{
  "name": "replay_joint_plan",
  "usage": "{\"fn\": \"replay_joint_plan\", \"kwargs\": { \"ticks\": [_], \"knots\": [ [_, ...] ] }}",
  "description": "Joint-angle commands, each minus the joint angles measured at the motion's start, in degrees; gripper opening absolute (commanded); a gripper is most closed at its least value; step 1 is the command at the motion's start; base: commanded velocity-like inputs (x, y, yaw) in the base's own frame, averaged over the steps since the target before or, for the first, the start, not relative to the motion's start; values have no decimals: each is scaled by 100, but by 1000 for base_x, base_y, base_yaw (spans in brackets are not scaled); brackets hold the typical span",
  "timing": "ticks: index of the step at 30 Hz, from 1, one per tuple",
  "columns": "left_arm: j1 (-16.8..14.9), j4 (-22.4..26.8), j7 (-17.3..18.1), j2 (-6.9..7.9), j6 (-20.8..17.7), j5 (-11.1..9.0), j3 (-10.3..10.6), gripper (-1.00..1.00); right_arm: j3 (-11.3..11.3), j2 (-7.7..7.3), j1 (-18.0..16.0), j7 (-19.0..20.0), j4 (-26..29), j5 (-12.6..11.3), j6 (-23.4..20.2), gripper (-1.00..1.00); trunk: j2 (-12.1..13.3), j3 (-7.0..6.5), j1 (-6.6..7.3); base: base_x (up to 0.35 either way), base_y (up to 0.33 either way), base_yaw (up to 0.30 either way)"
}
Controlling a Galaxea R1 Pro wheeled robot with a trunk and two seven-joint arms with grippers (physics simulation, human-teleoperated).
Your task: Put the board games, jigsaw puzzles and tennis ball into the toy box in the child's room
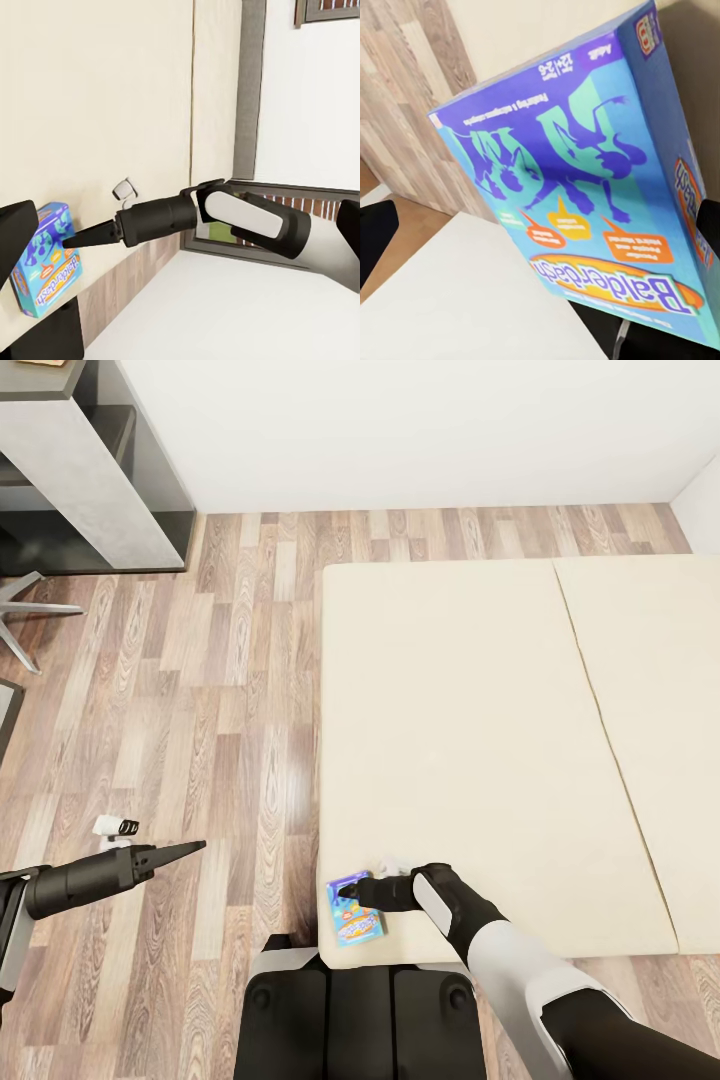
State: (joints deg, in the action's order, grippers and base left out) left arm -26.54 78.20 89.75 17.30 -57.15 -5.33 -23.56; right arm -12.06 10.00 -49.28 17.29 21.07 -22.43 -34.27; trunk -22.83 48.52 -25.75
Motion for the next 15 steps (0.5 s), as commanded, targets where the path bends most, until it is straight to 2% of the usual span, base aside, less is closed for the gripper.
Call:
{"fn": "replay_joint_plan", "kwargs": {
  "ticks": [1,7,15],
  "knots": [
    [-1,2,25,2,-60,6,0,100,-7,0,-2,31,3,17,-17,100,-9,6,-3,0,0,0],
    [-1,2,25,2,-62,6,0,100,-12,0,-2,238,3,-206,-18,100,-9,6,-3,0,0,0],
    [-1,2,25,-6,-64,6,5,100,-14,0,-2,264,8,-251,-10,100,-9,6,-3,0,0,0]
  ]
}}
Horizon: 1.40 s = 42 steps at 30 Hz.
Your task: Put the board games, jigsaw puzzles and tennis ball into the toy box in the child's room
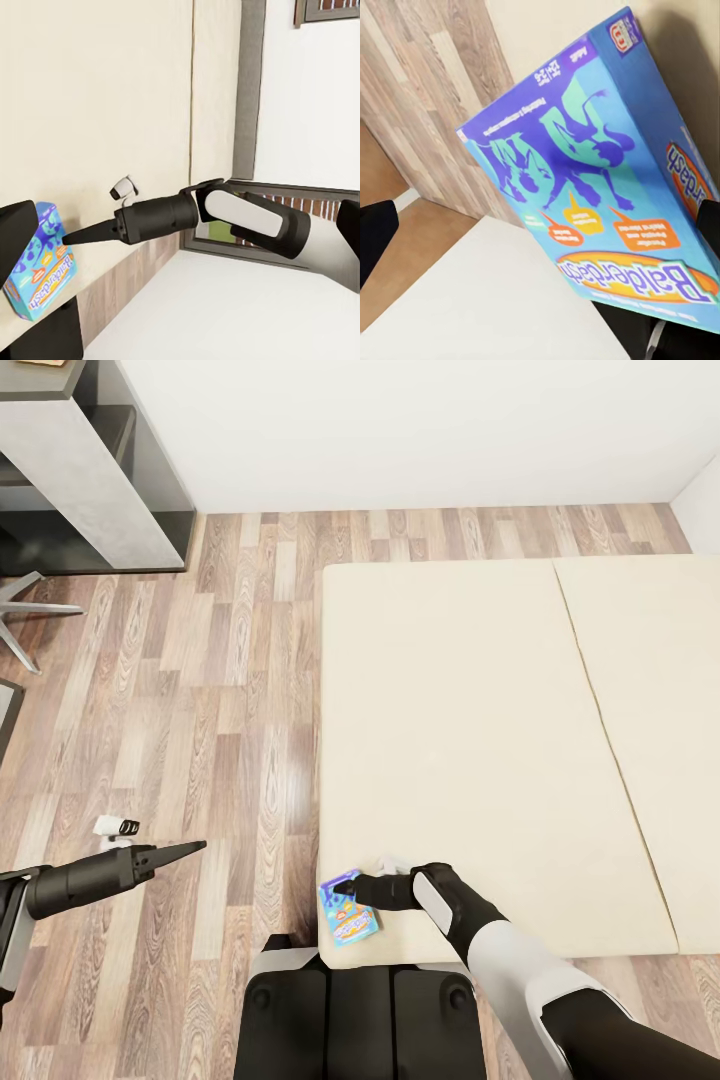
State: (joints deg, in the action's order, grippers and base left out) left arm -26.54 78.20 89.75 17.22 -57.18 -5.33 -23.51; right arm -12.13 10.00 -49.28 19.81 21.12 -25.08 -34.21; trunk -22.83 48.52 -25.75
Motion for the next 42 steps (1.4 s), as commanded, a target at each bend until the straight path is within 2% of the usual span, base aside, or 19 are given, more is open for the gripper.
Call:
{"fn": "replay_joint_plan", "kwargs": {
  "ticks": [1,25,42],
  "knots": [
    [-1,2,25,2,-62,6,0,100,-5,0,-2,13,3,12,-16,100,-9,6,-3,0,0,0],
    [1,2,25,2,-57,7,-5,100,-17,0,-2,-56,-3,12,-26,100,-9,14,-3,0,0,0],
    [0,2,25,6,-58,10,-5,100,-23,0,-2,-47,5,13,-18,100,-9,157,-3,0,0,0]
  ]
}}
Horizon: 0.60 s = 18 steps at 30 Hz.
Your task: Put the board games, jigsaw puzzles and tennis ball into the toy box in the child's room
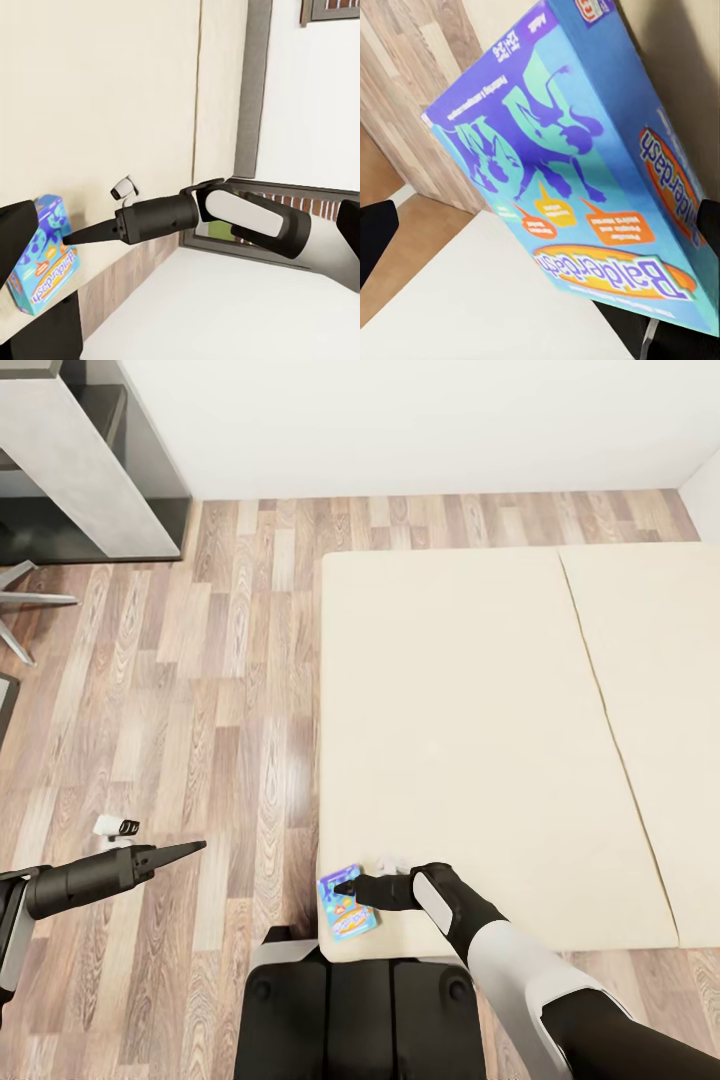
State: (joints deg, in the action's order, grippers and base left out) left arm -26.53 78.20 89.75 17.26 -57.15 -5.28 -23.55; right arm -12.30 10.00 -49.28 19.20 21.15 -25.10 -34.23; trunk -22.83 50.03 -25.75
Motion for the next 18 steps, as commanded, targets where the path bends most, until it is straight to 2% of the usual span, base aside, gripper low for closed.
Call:
{"fn": "replay_joint_plan", "kwargs": {
  "ticks": [1,18],
  "knots": [
    [-1,2,25,3,-60,6,-1,100,-7,0,-2,13,3,15,-16,100,-9,16,-3,0,0,0],
    [-1,2,25,3,-59,1,-2,100,-27,0,-2,61,5,28,28,100,-9,175,-3,0,0,0]
  ]
}}
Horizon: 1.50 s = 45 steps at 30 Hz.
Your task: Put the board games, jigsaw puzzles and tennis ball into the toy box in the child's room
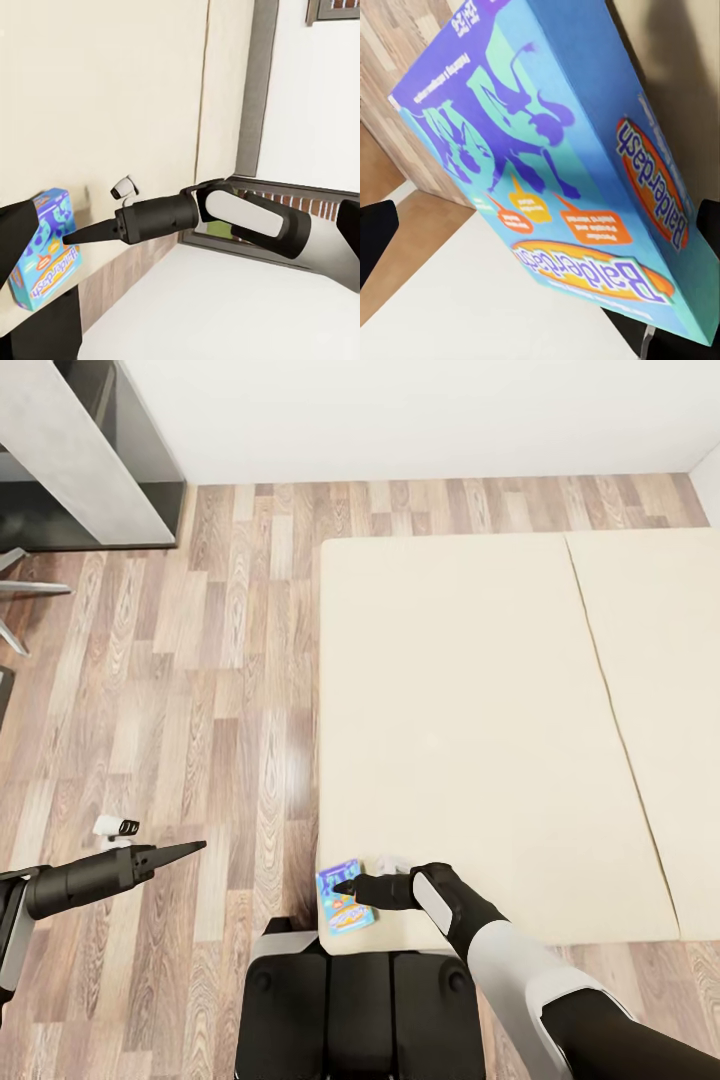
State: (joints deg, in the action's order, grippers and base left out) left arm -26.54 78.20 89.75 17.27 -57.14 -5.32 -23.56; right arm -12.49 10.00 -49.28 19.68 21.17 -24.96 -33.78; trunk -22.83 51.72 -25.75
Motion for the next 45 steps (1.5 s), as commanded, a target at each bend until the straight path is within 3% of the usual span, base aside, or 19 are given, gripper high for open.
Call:
{"fn": "replay_joint_plan", "kwargs": {
  "ticks": [1,10,19,45],
  "knots": [
    [0,2,25,0,-61,5,-1,100,-10,0,-2,18,5,12,-22,100,-9,15,-3,0,0,0],
    [0,2,25,2,-61,5,1,100,-16,0,-2,68,30,9,-64,100,-9,38,-3,0,0,0],
    [0,2,25,3,-61,5,-7,100,-16,0,-2,592,53,16,-41,100,-9,38,-3,0,0,0],
    [0,2,25,1,-61,5,1,100,-16,0,-2,606,45,35,0,100,-9,38,-3,0,0,0]
  ]
}}
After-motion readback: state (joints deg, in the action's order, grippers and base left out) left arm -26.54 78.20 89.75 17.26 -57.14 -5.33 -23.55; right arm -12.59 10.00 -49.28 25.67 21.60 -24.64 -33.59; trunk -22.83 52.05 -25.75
